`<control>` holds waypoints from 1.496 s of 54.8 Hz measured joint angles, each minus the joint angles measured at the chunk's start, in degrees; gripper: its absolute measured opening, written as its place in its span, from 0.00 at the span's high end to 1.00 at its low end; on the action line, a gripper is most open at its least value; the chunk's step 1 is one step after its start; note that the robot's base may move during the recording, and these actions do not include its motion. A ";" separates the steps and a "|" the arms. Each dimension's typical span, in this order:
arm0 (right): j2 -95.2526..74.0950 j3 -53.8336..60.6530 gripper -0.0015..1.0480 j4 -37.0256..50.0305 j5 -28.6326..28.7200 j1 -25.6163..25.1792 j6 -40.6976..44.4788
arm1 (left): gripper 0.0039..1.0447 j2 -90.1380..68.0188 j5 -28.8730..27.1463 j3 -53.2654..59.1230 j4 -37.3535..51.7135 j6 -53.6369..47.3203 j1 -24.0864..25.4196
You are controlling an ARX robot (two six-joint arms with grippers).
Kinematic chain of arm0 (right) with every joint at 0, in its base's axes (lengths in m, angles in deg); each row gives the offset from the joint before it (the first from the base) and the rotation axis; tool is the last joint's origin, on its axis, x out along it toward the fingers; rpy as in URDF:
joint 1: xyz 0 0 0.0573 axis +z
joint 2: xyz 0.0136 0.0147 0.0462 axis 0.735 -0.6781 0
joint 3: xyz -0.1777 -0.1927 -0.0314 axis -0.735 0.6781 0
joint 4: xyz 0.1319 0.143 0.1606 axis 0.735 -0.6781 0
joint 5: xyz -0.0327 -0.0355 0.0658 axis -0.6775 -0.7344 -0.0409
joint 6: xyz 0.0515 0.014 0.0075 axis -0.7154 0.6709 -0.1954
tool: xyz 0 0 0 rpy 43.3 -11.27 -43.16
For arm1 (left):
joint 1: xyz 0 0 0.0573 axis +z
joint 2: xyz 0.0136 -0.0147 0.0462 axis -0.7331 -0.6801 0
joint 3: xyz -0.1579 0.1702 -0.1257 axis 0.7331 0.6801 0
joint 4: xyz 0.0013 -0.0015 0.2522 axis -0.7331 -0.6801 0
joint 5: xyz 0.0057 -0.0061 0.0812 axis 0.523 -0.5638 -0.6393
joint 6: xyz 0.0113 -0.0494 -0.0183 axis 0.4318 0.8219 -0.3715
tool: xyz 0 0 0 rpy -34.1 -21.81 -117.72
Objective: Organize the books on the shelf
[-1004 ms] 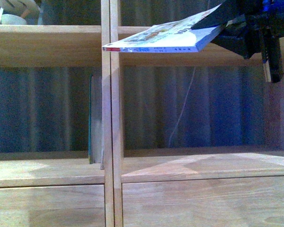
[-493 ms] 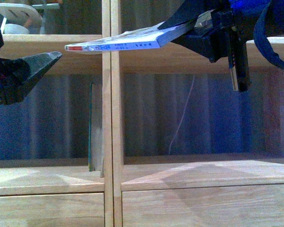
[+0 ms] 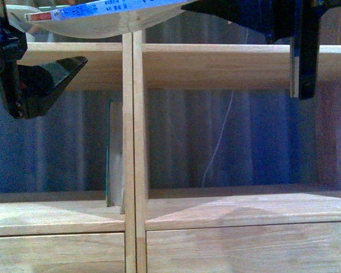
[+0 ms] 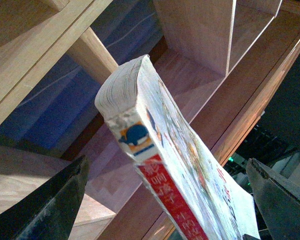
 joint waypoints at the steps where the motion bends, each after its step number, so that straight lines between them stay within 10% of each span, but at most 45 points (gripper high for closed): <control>1: 0.09 0.00 0.93 -0.15 0.00 0.24 0.02 | 0.07 0.00 -0.15 0.00 -0.02 0.00 -0.02; 35: -0.09 1.09 0.93 -1.16 -1.27 0.81 0.46 | 0.88 0.07 -2.12 -1.09 -4.76 1.88 -0.13; 52: -0.26 1.49 0.93 -2.19 -2.19 0.83 0.61 | 0.93 0.35 -2.34 -1.38 -6.62 3.69 -0.15; 73: -1.51 1.49 0.38 6.14 -21.27 -6.73 24.39 | 0.94 1.99 -4.44 -6.01 -23.37 -11.91 6.86; 82: -2.23 2.86 0.16 11.78 -21.11 -11.85 37.07 | 0.94 2.86 -6.51 -7.85 -31.56 -26.43 11.93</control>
